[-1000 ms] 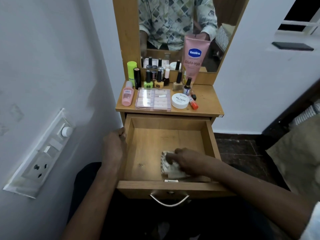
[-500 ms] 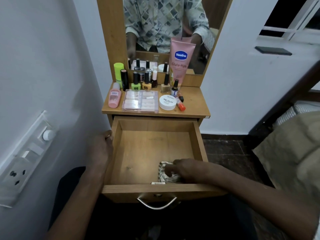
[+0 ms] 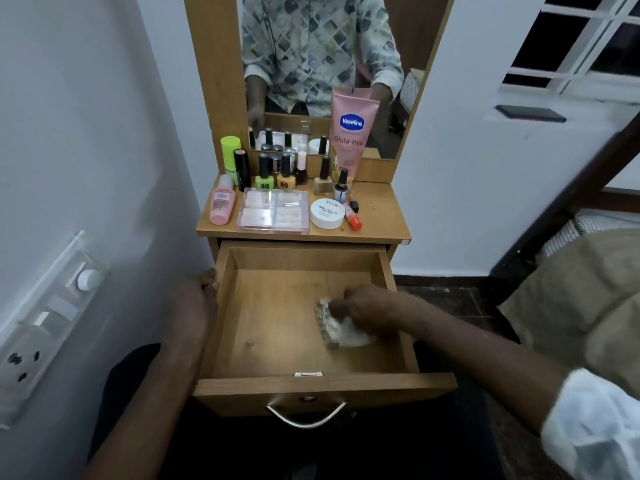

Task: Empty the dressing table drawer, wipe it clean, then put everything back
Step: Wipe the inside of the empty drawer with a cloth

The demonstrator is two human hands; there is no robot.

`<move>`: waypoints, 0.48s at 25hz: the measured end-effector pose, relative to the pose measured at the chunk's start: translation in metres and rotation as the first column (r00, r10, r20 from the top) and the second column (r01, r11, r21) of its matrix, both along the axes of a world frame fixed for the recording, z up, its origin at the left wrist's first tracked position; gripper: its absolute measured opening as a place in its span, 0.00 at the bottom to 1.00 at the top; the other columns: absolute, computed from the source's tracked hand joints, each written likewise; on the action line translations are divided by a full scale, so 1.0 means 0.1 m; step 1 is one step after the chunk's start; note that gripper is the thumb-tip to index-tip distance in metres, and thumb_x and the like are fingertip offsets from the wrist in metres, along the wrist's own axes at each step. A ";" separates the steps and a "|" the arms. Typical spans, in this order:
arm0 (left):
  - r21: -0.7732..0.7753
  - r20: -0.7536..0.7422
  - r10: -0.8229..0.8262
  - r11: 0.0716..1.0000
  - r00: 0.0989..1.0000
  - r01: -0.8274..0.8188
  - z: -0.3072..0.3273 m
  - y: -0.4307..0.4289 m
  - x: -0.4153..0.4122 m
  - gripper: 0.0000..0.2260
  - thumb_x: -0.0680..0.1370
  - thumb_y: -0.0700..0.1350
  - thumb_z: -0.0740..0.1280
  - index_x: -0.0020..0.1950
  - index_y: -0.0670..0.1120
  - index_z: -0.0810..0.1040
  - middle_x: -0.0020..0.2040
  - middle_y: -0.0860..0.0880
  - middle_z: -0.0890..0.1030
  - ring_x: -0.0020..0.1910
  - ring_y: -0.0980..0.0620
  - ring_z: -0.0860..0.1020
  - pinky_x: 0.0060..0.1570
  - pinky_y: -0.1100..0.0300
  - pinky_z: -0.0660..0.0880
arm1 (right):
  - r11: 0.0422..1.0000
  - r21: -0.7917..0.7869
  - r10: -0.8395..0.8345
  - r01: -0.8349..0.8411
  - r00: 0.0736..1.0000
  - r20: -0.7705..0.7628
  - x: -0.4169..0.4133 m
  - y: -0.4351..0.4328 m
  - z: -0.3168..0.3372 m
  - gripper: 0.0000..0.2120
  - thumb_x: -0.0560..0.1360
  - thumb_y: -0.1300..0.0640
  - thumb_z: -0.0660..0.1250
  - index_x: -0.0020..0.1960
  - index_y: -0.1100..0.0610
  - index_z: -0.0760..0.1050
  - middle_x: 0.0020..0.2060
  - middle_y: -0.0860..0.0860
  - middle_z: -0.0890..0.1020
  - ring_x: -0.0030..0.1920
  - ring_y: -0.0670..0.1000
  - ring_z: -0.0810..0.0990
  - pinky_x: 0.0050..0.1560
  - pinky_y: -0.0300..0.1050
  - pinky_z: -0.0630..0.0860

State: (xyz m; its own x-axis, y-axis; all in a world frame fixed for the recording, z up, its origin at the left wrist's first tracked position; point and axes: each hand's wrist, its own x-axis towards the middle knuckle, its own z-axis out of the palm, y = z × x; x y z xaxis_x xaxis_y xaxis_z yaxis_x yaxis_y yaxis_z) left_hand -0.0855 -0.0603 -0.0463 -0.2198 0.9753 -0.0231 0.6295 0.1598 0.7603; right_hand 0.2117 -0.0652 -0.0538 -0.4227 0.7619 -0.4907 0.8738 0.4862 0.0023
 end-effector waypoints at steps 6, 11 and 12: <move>-0.030 -0.024 0.008 1.000 1.000 -0.008 -0.01 0.02 0.00 0.15 0.84 0.42 0.58 0.69 0.42 0.76 0.63 0.40 0.79 0.61 0.40 0.77 0.54 0.56 0.68 | 0.988 -0.052 -0.153 0.147 0.978 -0.144 -0.14 -0.55 -0.06 0.22 0.77 0.57 0.66 0.69 0.48 0.65 0.60 0.56 0.74 0.54 0.57 0.77 0.49 0.46 0.73; -0.055 -0.071 -0.001 0.998 0.997 -0.003 0.01 0.03 -0.02 0.16 0.84 0.44 0.58 0.70 0.47 0.76 0.63 0.42 0.80 0.59 0.41 0.78 0.57 0.52 0.72 | 0.909 0.265 -0.338 0.321 0.941 0.021 -0.28 0.11 -0.17 0.27 0.73 0.54 0.72 0.69 0.58 0.68 0.62 0.57 0.76 0.57 0.57 0.79 0.62 0.51 0.74; -0.061 -0.062 -0.006 0.998 0.998 0.002 0.02 0.03 -0.02 0.16 0.84 0.44 0.58 0.70 0.47 0.76 0.63 0.43 0.80 0.59 0.42 0.78 0.56 0.52 0.72 | 0.872 0.320 -0.401 0.371 0.915 0.033 -0.33 0.23 -0.15 0.22 0.73 0.54 0.72 0.64 0.58 0.72 0.58 0.56 0.79 0.55 0.56 0.80 0.63 0.53 0.75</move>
